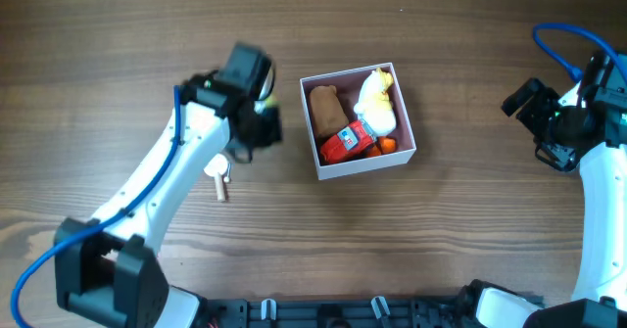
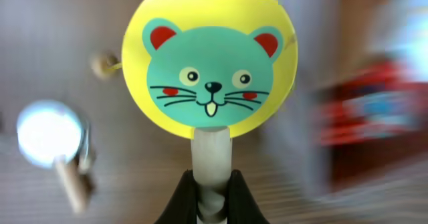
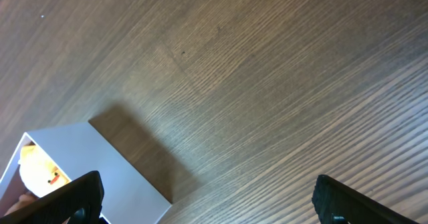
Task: Pack container
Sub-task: 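Carry the cat rattle into the box and release, then move the left gripper to the white pig rattle and grasp it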
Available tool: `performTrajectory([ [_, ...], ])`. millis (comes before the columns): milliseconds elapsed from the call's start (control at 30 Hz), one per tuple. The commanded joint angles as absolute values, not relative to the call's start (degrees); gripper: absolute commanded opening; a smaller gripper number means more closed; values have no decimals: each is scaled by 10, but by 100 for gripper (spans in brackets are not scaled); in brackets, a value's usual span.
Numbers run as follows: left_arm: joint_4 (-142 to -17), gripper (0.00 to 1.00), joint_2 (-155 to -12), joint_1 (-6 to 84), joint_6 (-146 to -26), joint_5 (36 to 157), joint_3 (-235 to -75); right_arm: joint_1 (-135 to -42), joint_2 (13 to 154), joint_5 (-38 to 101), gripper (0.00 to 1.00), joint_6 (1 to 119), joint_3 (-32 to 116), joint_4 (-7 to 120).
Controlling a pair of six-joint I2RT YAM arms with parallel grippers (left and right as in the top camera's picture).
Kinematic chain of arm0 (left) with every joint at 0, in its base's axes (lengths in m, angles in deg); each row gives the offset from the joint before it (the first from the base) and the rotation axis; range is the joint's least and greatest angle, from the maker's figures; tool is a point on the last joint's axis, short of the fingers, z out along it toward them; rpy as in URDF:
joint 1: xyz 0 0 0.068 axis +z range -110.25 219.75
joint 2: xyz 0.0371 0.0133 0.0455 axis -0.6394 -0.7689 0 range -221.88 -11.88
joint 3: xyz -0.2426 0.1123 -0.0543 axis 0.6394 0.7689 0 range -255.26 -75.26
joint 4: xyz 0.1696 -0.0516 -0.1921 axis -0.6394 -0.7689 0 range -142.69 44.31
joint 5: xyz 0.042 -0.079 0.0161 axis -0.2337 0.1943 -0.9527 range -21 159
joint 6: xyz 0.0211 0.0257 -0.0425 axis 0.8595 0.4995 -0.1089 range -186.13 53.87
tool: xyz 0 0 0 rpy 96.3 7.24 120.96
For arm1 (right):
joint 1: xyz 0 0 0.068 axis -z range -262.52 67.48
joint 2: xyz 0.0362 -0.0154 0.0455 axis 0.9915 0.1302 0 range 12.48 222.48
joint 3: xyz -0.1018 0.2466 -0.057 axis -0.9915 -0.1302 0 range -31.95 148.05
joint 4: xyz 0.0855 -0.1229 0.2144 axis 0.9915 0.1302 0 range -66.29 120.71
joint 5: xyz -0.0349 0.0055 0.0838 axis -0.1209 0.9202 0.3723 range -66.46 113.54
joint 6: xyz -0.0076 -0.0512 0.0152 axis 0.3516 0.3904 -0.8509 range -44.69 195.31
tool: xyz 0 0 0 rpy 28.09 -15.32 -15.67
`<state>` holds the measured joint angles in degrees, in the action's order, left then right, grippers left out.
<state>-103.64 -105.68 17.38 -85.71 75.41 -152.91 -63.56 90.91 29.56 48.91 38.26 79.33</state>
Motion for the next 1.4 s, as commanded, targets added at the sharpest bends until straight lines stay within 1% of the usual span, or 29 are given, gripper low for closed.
performTrajectory([
  [0, -1000, 4, -1043, 119, -729, 771, -1615, -636, 909, 300, 100, 481, 386, 792],
  [100, -907, 4, -1052, 75, -643, 765, -1617, -636, 909, 300, 100, 482, 386, 792],
  [133, -881, 4, -1061, 65, -633, 764, -1617, -636, 909, 300, 100, 482, 386, 792],
  [267, -804, 4, -1133, 52, -654, 765, -1617, -636, 909, 300, 100, 481, 386, 792],
  [467, -766, 4, -1226, 52, -653, 769, -1617, -636, 909, 300, 100, 482, 386, 792],
  [500, -766, 4, -1233, 52, -653, 769, -1617, -636, 909, 300, 99, 482, 386, 792],
  [533, -767, 8, -1240, 52, -653, 769, -1617, -636, 909, 300, 100, 481, 386, 792],
  [567, -772, 24, -1244, 52, -653, 769, -1617, -636, 909, 300, 100, 481, 386, 792],
  [633, -779, 64, -1245, 52, -653, 769, -1617, -636, 909, 301, 100, 482, 386, 792],
  [667, -780, 88, -1244, 52, -653, 769, -1617, -636, 909, 300, 100, 482, 386, 792],
  [700, -782, 100, -1243, 52, -653, 769, -1618, -636, 909, 300, 100, 481, 386, 792],
  [900, -820, 100, -1170, 52, -653, 764, -1631, -636, 909, 300, 100, 482, 386, 792],
  [1033, -923, 100, -1063, 53, -643, 761, -1637, -636, 909, 300, 100, 482, 386, 792],
  [1100, -1007, 100, -1027, 58, -631, 719, -1637, -636, 909, 300, 100, 481, 386, 792],
  [1133, -1094, 100, -1017, 70, -679, 670, -1636, -636, 909, 300, 100, 482, 386, 792],
  [1200, -1170, 100, -1019, 99, -787, 641, -1613, -636, 909, 300, 100, 482, 386, 792],
  [1300, -1179, 100, -1019, 143, -887, 642, -1535, -636, 909, 300, 100, 481, 386, 792],
  [1367, -1140, 100, -1019, 174, -933, 644, -1449, -636, 909, 300, 100, 482, 386, 792],
])
